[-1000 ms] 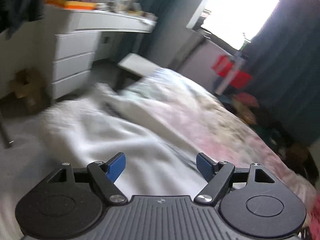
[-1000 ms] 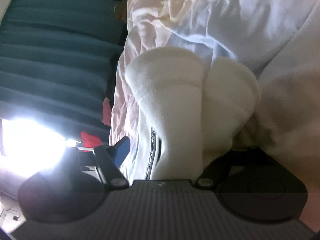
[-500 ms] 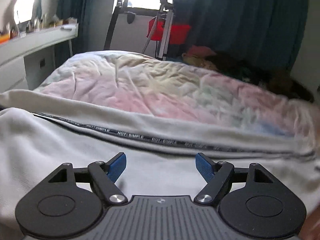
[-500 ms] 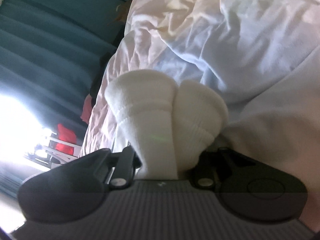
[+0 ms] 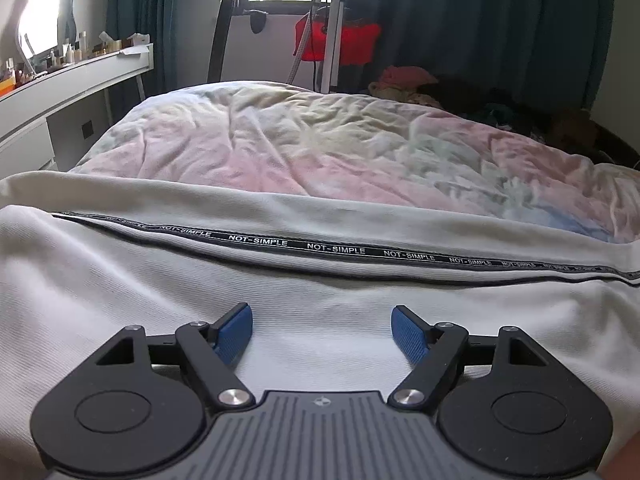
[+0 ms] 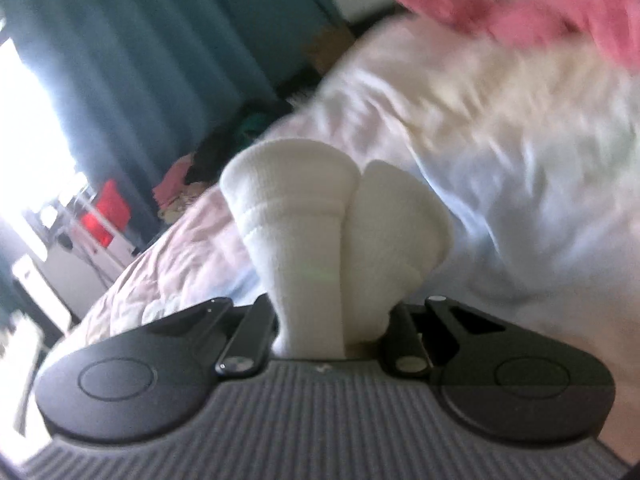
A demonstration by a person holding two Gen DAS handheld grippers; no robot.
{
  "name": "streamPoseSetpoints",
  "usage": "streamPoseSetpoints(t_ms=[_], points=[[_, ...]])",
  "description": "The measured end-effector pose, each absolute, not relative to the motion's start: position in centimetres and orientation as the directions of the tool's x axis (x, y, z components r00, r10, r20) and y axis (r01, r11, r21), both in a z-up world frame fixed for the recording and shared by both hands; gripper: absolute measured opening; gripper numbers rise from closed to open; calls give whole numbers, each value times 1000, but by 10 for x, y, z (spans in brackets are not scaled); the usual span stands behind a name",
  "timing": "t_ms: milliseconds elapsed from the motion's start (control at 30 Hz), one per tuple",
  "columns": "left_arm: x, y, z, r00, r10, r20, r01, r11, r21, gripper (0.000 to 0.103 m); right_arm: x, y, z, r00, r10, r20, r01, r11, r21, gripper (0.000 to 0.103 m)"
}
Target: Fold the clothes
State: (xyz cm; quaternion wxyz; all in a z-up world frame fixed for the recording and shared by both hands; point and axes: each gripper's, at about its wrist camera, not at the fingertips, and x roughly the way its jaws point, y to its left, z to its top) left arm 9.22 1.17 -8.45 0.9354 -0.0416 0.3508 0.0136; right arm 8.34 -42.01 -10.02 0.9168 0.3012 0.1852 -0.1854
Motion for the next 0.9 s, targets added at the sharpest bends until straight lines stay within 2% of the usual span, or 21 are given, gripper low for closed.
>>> streamPoseSetpoints(t_ms=[233,367,433,533,733,833,900], points=[[89,28,-67,773,-18,-634,-87,987,-134,77,76,-315,-39,947,-198,-252,243,956,163,12],[84,36,-44,799,-13,-601,-72,991,-116,78,64,-226,-25,983,-102,-156,87,991,-102,12],[78,46,-33,823,-32,-567,-71,985,-158,78,59,-180,-34,989,-21,-146,-13,975,-224,12],[75,66,-24,830,-87,-551,-70,964,-258,80,50,-117,-66,975,93,-199,-163,914,-370,11],[92,90,-49,715,-388,-581,6,835,-551,80,29,-67,-121,922,165,-351,-340,778,-529,12],[109,83,-62,658,-471,-588,22,792,-610,80,20,-49,-143,892,176,-417,-409,708,-575,12],[121,75,-70,628,-494,-601,31,788,-615,80,19,-55,-136,889,181,-421,-405,739,-538,12]])
